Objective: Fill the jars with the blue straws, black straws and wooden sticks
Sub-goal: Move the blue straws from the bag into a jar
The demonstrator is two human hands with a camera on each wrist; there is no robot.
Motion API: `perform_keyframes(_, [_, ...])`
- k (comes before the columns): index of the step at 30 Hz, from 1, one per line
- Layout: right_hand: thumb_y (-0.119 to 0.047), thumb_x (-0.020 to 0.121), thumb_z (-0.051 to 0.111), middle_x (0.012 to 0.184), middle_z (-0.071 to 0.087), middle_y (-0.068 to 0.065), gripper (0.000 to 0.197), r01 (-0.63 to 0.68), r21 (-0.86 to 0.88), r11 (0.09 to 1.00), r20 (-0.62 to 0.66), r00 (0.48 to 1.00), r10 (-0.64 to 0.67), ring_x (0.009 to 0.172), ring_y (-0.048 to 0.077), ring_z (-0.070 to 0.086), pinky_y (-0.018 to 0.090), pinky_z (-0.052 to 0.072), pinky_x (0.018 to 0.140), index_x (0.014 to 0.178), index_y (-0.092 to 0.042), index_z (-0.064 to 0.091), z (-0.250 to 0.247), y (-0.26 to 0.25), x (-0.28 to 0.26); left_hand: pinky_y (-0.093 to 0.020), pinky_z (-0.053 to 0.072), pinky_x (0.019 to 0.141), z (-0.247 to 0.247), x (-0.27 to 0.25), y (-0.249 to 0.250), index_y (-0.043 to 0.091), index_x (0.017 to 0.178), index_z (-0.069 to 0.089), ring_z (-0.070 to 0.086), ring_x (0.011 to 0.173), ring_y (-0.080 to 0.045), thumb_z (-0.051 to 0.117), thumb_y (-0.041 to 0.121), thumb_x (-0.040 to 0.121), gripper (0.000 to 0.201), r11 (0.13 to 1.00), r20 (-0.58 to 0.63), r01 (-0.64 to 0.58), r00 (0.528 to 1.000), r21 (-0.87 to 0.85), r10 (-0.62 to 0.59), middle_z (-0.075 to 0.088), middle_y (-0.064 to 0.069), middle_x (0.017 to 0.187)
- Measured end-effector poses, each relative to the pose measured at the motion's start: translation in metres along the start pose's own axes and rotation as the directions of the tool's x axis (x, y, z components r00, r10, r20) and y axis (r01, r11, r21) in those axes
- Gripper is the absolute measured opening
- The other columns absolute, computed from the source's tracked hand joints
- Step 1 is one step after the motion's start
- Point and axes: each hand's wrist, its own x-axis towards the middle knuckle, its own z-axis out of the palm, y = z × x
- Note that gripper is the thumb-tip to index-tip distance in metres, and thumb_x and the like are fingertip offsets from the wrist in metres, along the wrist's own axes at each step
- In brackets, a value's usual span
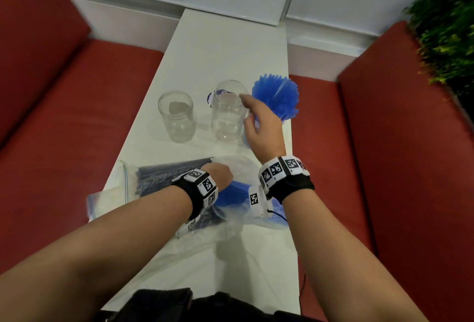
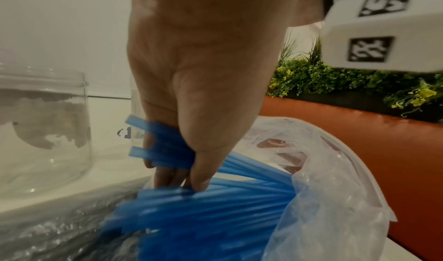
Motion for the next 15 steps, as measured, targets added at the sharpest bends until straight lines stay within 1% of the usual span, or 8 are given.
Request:
perform_keyframes(1, [0.001,0.091,0.046,0.132,0.064,0.002,0.050,-0.079,0.027,0.997,0.108,0.991,0.076,0.124,0.010,0.058,0.032,0.046,0.109,0.138,-0.014,0.057,0.002,-0.001,-0.010,-0.041,0.048,0.099,-0.002,-0.004,0.000,0.005,0.123,0.061,0.058,0.119,-0.030,0.040,0.009,0.103,0.030,1.000,-0.002,0.016,1.000,-0.016,-0.016,0.061,-0.012,0.128])
perform_keyframes(3, [0.005,0.089,0.047,0.136,0.062,0.005,0.058,-0.245,-0.002,0.970,0.334,0.914,0.231,0.128,0.012,0.055,0.033,0.043,0.112,0.142,-0.017,0.054,0.004,0.001,-0.025,-0.040,0.049,0.097,-0.009,-0.014,-0.001,0.009,0.122,0.063,0.059,0.117,-0.028,0.041,0.012,0.103,0.029,0.999,-0.003,0.048,0.999,-0.024,-0.048,0.063,-0.008,0.126])
perform_keyframes(6, [-0.002,0.088,0.057,0.151,0.048,0.010,0.073,-0.360,-0.184,0.914,0.592,0.702,0.396,0.141,0.022,0.044,0.036,0.036,0.117,0.155,-0.020,0.034,0.007,0.010,-0.045,-0.036,0.046,0.094,-0.020,-0.029,-0.005,0.011,0.125,0.060,0.058,0.119,-0.024,0.045,0.015,0.101,0.029,0.994,0.039,0.105,0.994,-0.019,-0.104,0.060,-0.005,0.129])
perform_keyframes(8, [-0.012,0.088,0.067,0.155,0.044,0.008,0.084,-0.343,-0.318,0.884,0.662,0.587,0.467,0.142,0.024,0.043,0.036,0.035,0.117,0.159,-0.022,0.025,0.011,0.014,-0.056,-0.035,0.045,0.095,-0.031,-0.040,-0.008,0.011,0.125,0.060,0.057,0.120,-0.023,0.046,0.017,0.100,0.029,0.990,0.057,0.135,0.990,-0.047,-0.132,0.060,-0.004,0.129])
perform_keyframes(10, [-0.012,0.085,0.072,0.151,0.049,0.006,0.084,-0.302,-0.373,0.878,0.669,0.568,0.479,0.136,0.024,0.048,0.037,0.039,0.113,0.157,-0.023,0.031,0.016,0.017,-0.063,-0.035,0.046,0.093,-0.047,-0.051,-0.011,0.011,0.118,0.063,0.060,0.114,-0.022,0.049,0.020,0.099,0.025,0.984,0.051,0.160,0.986,-0.081,-0.156,0.063,-0.003,0.122])
perform_keyframes(12, [-0.011,0.081,0.076,0.146,0.054,0.006,0.077,-0.259,-0.417,0.871,0.654,0.580,0.486,0.130,0.026,0.052,0.037,0.042,0.107,0.150,-0.022,0.043,0.023,0.018,-0.069,-0.034,0.049,0.083,-0.062,-0.062,-0.014,0.011,0.094,0.065,0.063,0.095,-0.022,0.054,0.021,0.096,0.015,0.978,0.032,0.193,0.981,-0.074,-0.191,0.066,-0.001,0.099])
perform_keyframes(13, [-0.014,0.081,0.077,0.143,0.056,0.007,0.072,-0.232,-0.452,0.861,0.646,0.580,0.495,0.128,0.027,0.054,0.034,0.043,0.103,0.147,-0.020,0.047,0.026,0.018,-0.071,-0.034,0.049,0.077,-0.068,-0.067,-0.014,0.012,0.079,0.060,0.060,0.082,-0.021,0.056,0.022,0.095,0.019,0.977,0.018,0.206,0.979,-0.060,-0.205,0.062,-0.001,0.085])
perform_keyframes(15, [-0.020,0.086,0.073,0.126,0.066,0.010,0.045,-0.221,-0.484,0.847,0.616,0.602,0.509,0.115,0.029,0.060,0.030,0.041,0.091,0.130,-0.016,0.062,0.032,0.020,-0.075,-0.033,0.049,0.073,-0.081,-0.077,-0.013,0.013,0.065,0.049,0.051,0.064,-0.018,0.058,0.022,0.093,0.031,0.977,-0.019,0.214,0.977,0.001,-0.214,0.054,-0.001,0.071])
